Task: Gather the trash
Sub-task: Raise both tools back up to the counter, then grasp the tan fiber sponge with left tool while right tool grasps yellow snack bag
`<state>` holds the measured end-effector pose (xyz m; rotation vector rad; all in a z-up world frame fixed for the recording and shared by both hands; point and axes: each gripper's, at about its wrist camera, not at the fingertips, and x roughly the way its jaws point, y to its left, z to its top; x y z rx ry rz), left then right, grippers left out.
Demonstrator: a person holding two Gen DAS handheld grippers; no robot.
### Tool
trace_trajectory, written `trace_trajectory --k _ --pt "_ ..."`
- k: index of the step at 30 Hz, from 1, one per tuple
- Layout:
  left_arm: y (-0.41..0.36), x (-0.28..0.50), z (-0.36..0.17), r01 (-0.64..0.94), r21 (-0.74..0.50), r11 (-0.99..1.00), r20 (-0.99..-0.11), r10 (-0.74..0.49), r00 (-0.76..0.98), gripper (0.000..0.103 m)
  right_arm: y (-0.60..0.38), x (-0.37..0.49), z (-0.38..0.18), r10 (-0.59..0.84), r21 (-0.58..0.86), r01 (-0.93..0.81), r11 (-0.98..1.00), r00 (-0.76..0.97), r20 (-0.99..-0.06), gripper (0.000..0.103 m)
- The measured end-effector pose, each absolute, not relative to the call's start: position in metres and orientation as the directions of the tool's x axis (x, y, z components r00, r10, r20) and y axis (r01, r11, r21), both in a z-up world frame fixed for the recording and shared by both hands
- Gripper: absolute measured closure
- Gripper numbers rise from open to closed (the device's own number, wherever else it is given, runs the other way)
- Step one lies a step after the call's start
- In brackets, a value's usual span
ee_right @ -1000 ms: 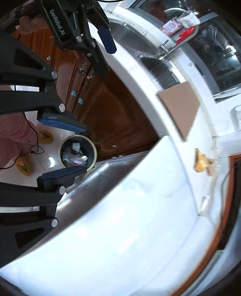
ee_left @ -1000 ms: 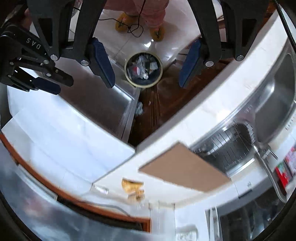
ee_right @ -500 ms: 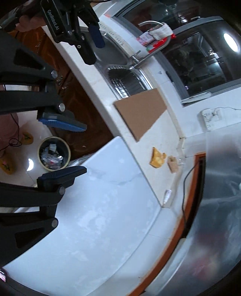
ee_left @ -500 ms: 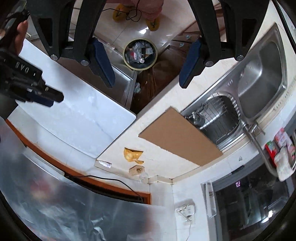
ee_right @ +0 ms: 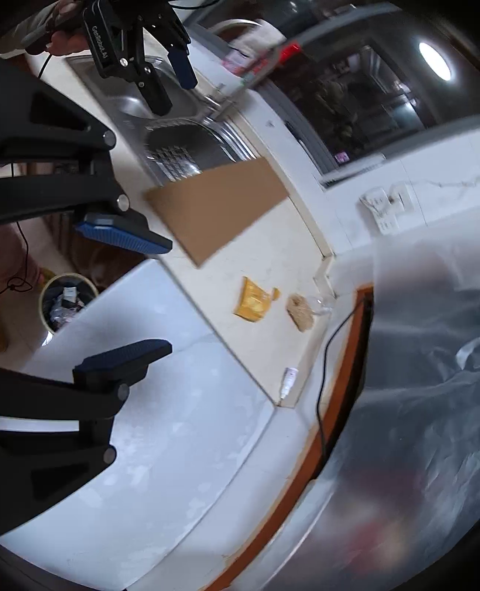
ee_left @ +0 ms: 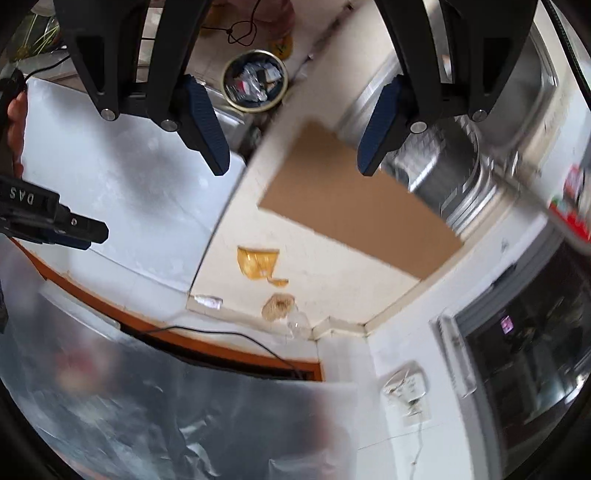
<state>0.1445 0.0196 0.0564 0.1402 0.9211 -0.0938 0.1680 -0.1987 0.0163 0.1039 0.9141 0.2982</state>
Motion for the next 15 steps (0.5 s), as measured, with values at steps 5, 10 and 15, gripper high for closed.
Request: trace_trajectory --k 5,10,15 --pt "0.038 0.222 0.077 0.228 0.12 0.966 -0.788 -0.047 0.614 0.033 -0.187 0.237 0.03 0.284 0.253 -0.136 0.958 0.573 -0.768 0.055" --pt "0.054 0.316 0.079 0.324 0.139 0.936 -0.801 -0.086 0.593 0.033 -0.176 0.301 0.029 0.254 0.272 -0.056 0.961 0.571 -0.781 0.055" --pt "0.056 0.408 0.046 0.414 0.114 0.903 -0.831 -0.142 0.538 0.033 -0.161 0.359 -0.001 0.233 0.272 -0.005 0.962 0.536 -0.812 0.055"
